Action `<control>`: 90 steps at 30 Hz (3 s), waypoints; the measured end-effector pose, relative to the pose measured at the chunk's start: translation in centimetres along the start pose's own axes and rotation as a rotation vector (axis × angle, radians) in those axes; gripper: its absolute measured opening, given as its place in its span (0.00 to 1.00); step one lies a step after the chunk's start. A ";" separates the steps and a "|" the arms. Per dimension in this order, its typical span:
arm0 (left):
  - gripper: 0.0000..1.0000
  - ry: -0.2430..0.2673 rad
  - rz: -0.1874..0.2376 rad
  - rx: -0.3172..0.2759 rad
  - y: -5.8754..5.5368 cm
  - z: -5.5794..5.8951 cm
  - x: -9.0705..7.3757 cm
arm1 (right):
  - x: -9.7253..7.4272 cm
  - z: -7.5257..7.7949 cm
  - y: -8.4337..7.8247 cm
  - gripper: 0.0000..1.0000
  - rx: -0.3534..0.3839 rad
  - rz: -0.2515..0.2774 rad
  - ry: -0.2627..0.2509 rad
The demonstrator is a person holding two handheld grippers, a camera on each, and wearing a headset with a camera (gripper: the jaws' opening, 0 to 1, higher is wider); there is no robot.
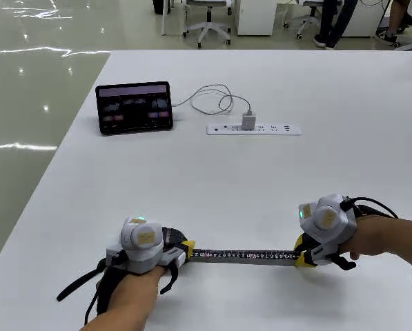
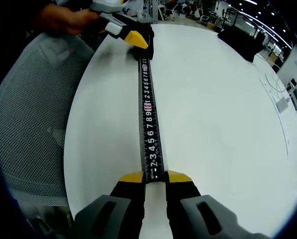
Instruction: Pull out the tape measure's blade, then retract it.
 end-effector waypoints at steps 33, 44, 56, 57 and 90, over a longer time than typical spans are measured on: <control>0.60 -0.010 0.000 -0.007 0.0 -0.1 0.1 | 1.0 -0.1 2.0 0.11 0.012 0.024 -0.006; 0.60 -0.009 0.004 -0.009 0.0 -0.1 0.1 | 1.2 -0.3 2.8 0.11 0.011 0.028 -0.010; 0.60 -0.008 0.005 -0.010 0.0 -0.1 0.1 | 1.8 -0.4 3.9 0.11 0.038 0.060 -0.008; 0.60 -0.009 0.004 -0.010 0.0 -0.1 0.1 | 1.9 -0.4 4.0 0.11 0.040 0.061 -0.007; 0.60 -0.012 0.014 -0.005 0.1 0.0 -0.1 | 2.9 -1.3 6.6 0.11 0.043 0.094 -0.028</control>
Point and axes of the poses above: the centre of the closed fingertips' face, and the gripper's own axes: x roughly forward along the fingers, z roughly to its right, y roughly out of its top, the point moved 4 cm from there along -x, roughly backward along the fingers, and after that the axes turned 7 degrees about x, right-handed, at the moved point
